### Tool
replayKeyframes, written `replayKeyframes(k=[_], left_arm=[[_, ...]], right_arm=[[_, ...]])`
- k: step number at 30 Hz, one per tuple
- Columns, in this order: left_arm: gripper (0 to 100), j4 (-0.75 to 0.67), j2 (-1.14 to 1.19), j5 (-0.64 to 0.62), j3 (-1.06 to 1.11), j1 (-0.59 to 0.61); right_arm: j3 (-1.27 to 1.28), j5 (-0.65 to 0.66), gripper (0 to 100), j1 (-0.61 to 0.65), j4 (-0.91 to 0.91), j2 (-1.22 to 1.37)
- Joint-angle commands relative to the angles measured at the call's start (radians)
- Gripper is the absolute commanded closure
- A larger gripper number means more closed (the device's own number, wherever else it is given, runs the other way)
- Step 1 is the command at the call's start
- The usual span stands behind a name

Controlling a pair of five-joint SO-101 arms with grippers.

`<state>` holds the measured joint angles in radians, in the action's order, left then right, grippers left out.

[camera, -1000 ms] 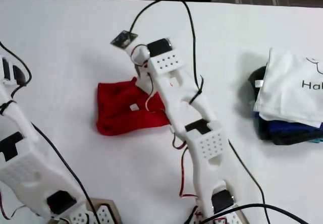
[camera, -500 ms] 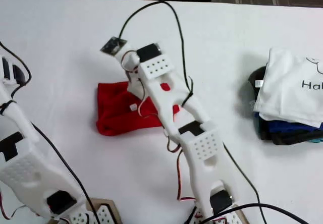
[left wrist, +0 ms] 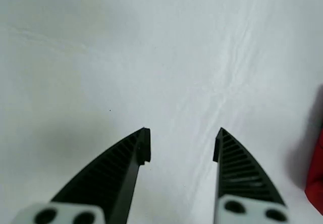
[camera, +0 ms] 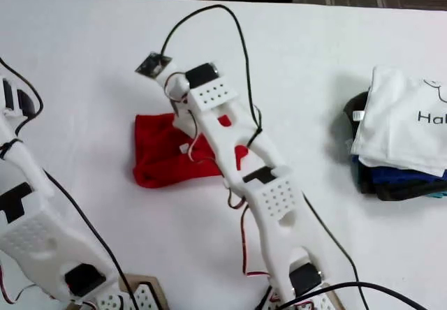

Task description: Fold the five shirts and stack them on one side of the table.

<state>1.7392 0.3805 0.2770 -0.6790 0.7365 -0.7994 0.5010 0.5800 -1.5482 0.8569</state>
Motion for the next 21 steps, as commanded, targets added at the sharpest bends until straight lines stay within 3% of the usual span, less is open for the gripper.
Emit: replayKeyframes(k=[1, 5, 21], left_arm=[[77, -0.003, -0.008, 0.0, -0.002, 0.008], [77, -0.003, -0.008, 0.0, -0.002, 0.009], [77, -0.003, -0.008, 0.0, -0.002, 0.009]], right_arm=[[-0.041, 0.006, 91.6, -0.007, 0.008, 0.001], [-0.041, 0.002, 98.1, -0.007, 0.004, -0.031], [0.069, 0.008, 97.7, -0.001, -0.153, -0.292]])
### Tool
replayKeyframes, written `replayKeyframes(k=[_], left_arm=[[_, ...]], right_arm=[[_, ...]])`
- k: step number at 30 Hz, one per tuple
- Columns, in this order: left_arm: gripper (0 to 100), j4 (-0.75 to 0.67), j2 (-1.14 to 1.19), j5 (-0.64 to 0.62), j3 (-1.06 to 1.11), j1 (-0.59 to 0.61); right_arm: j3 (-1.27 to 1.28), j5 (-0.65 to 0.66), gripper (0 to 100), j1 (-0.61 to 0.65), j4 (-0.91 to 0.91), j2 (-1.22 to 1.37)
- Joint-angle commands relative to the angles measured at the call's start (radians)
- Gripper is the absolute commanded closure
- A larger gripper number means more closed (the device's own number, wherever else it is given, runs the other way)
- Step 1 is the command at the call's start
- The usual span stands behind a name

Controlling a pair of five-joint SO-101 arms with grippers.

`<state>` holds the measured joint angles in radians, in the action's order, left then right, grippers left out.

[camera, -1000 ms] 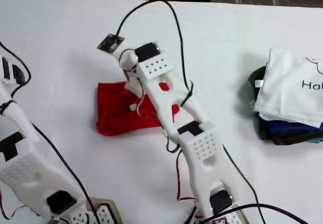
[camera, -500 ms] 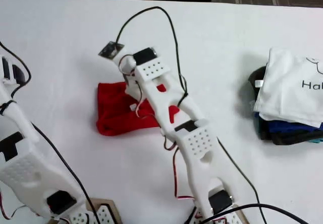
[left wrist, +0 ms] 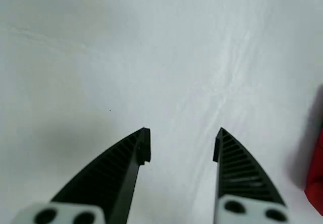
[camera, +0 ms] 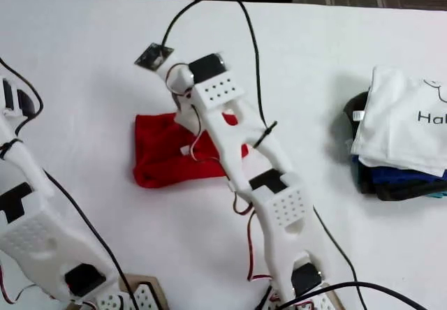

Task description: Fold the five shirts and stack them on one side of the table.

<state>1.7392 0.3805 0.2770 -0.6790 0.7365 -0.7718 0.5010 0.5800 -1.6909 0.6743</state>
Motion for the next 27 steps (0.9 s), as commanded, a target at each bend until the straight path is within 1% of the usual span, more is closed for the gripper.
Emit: replayKeyframes(k=[1, 7, 14, 17, 19, 22, 25, 27], left_arm=[[77, -0.003, -0.008, 0.0, -0.002, 0.009], [77, -0.003, -0.008, 0.002, -0.002, 0.009], [77, -0.008, -0.008, 0.002, -0.002, 0.008], [77, -0.008, -0.008, 0.002, -0.002, 0.008], [77, -0.006, -0.008, 0.002, -0.002, 0.008], [77, -0.006, -0.008, 0.002, -0.002, 0.008], [77, -0.005, -0.008, 0.002, -0.002, 0.005], [77, -0.003, -0.008, 0.002, -0.002, 0.005]], right_arm=[[0.08, 0.008, 97.6, 0.001, -0.01, -0.137], [0.397, 0.009, 97.6, -0.007, 0.038, -0.377], [0.882, 0.009, 97.6, -0.007, 0.285, -0.63], [1.036, 0.011, 97.6, -0.004, 0.344, -0.733], [1.112, 0.012, 97.6, -0.005, 0.36, -0.797], [1.197, 0.06, 97.5, -0.008, 0.364, -0.886], [1.232, 0.075, 97.3, -0.01, 0.366, -0.97], [1.235, 0.077, 94.6, -0.025, 0.363, -1.02]])
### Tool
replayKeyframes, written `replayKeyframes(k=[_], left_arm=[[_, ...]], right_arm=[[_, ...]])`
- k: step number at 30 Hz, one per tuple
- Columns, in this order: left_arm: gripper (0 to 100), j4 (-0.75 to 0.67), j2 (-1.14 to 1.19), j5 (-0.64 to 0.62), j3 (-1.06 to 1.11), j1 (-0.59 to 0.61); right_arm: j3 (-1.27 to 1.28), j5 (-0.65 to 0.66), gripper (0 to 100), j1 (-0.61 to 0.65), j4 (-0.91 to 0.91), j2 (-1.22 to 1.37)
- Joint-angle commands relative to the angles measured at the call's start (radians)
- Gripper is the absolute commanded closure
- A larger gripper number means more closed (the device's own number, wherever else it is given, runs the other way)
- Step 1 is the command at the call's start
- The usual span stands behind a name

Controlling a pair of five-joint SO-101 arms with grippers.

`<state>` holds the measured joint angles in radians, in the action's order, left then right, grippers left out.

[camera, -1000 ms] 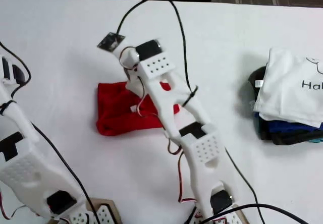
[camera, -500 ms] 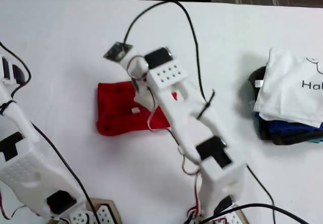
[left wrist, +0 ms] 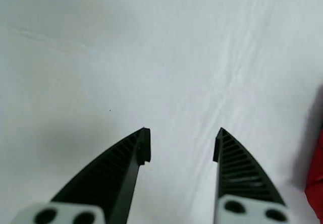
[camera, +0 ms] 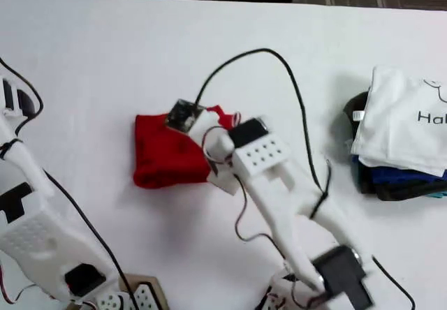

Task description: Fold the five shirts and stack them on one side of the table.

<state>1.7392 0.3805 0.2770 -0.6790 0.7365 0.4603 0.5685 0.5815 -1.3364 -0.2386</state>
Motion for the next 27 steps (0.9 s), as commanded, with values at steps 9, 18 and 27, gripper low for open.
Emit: replayKeyframes(k=[9, 18, 27], left_arm=[[77, -0.009, -0.008, 0.0, -0.002, 0.006], [77, -0.012, -0.006, -0.032, -0.002, 0.003], [77, -0.012, -0.006, -0.032, -0.002, 0.003]], right_arm=[[0.141, 0.012, 79.4, -0.131, 0.064, -0.15], [0.253, 0.014, 81.8, -0.131, 0.257, -0.116], [0.249, 0.006, 81.8, -0.13, 0.364, 0.05]])
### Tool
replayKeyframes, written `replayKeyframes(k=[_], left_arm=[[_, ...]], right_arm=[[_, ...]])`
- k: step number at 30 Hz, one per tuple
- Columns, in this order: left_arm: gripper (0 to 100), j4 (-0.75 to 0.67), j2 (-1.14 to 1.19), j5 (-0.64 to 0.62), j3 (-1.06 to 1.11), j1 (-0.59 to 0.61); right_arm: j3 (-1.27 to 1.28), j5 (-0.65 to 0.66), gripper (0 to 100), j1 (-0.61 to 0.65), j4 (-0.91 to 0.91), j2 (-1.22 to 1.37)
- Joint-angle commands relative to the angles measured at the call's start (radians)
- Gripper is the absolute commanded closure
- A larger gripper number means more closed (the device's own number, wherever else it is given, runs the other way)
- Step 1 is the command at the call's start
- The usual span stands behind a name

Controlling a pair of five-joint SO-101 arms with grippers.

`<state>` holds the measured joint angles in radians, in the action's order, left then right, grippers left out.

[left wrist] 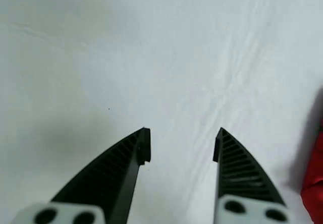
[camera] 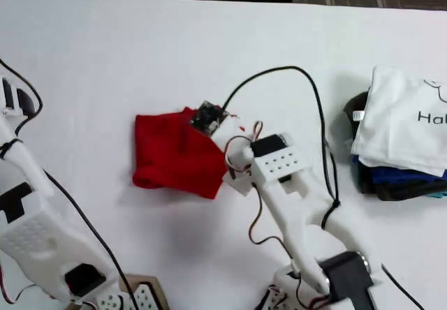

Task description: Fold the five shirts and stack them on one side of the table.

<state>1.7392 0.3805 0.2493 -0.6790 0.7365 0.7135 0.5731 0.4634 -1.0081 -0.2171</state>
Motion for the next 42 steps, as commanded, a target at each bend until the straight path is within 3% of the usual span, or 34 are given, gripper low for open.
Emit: replayKeyframes(k=[1, 7, 13, 25, 32, 36, 42], left_arm=[[77, -0.012, -0.006, -0.003, -0.002, 0.003], [77, -0.012, -0.006, -0.005, -0.002, 0.002], [77, -0.012, -0.006, -0.002, -0.002, 0.005], [77, -0.037, -0.006, -0.006, -0.002, 0.003], [77, -0.035, -0.006, -0.006, -0.002, 0.003], [77, -0.032, -0.006, -0.006, -0.002, 0.003], [77, -0.031, -0.006, -0.006, -0.002, 0.009]], right_arm=[[-0.005, 0.002, 81.8, -0.012, 0.042, 0.041], [-0.032, 0.0, 83.0, 0.033, 0.036, 0.058], [-0.035, 0.0, 98.1, 0.081, 0.035, 0.041], [-0.015, 0.008, 97.7, 0.081, -0.216, -0.196], [0.132, 0.009, 97.7, 0.079, -0.174, -0.193], [0.153, 0.005, 92.4, 0.084, -0.104, -0.193], [0.153, 0.0, 84.9, 0.236, -0.068, -0.191]])
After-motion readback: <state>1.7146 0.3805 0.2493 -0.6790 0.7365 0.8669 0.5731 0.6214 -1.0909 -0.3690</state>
